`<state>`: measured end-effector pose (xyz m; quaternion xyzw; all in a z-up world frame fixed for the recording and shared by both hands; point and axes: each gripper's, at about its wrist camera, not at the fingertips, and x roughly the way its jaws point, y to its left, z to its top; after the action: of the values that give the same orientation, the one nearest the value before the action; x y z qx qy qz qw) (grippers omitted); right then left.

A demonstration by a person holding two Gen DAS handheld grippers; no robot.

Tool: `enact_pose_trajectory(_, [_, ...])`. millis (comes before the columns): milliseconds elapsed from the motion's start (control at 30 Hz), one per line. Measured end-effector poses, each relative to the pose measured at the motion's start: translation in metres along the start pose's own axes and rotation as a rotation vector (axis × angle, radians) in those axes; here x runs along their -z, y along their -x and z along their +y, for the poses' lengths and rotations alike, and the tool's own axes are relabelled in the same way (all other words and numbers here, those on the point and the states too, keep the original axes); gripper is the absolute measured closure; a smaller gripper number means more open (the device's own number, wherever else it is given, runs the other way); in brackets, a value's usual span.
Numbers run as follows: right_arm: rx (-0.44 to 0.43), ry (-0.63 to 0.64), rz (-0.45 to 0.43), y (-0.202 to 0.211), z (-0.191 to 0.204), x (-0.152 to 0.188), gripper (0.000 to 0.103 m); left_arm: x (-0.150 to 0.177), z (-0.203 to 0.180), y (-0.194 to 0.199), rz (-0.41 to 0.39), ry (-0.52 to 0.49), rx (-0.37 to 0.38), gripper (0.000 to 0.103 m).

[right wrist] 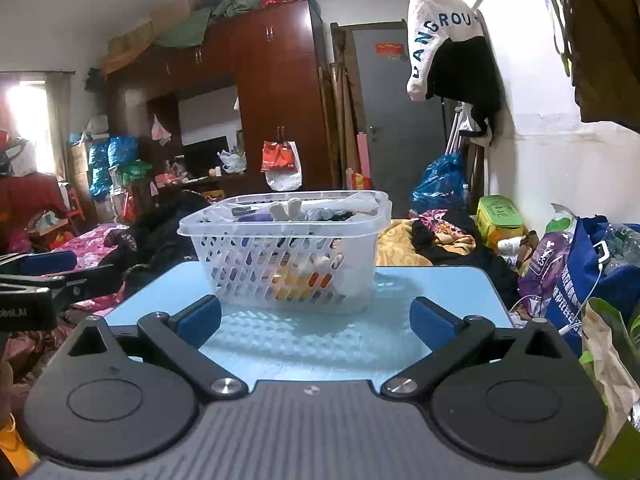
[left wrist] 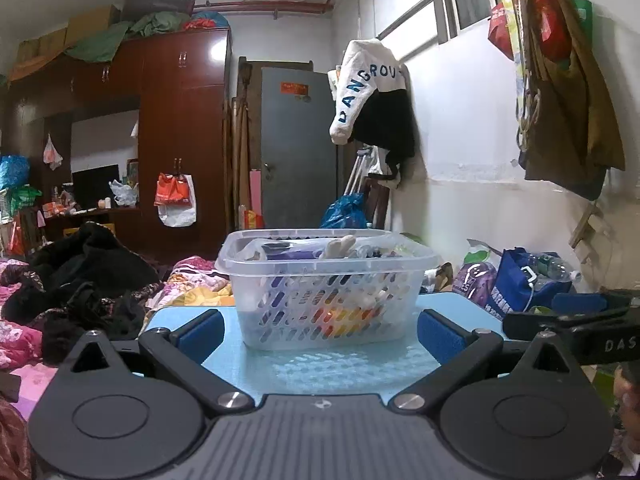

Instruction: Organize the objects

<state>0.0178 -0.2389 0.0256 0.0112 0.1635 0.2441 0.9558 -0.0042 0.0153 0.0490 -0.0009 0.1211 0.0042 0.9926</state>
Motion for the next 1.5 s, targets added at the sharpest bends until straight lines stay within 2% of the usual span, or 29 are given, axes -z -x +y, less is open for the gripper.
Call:
enact_pose_trajectory(533, [0.014,-0.016,-0.007,0.0,-0.004,0.008,0.0,0.002,-0.005,-0.003,0.009,-0.005,-0.006,0.0])
enact_pose_trajectory(933, [0.018,-0.002,-0.013,0.005,-0.002,0.006,0.0,0.008,-0.008,-0.005,0.028,-0.023,0.013,0.0])
enact_pose_trajectory(1500, [0.023,0.036,-0.018,0.006,0.003,0.009,0.0,0.012,-0.003,-0.008,0.043,-0.007,0.001,0.0])
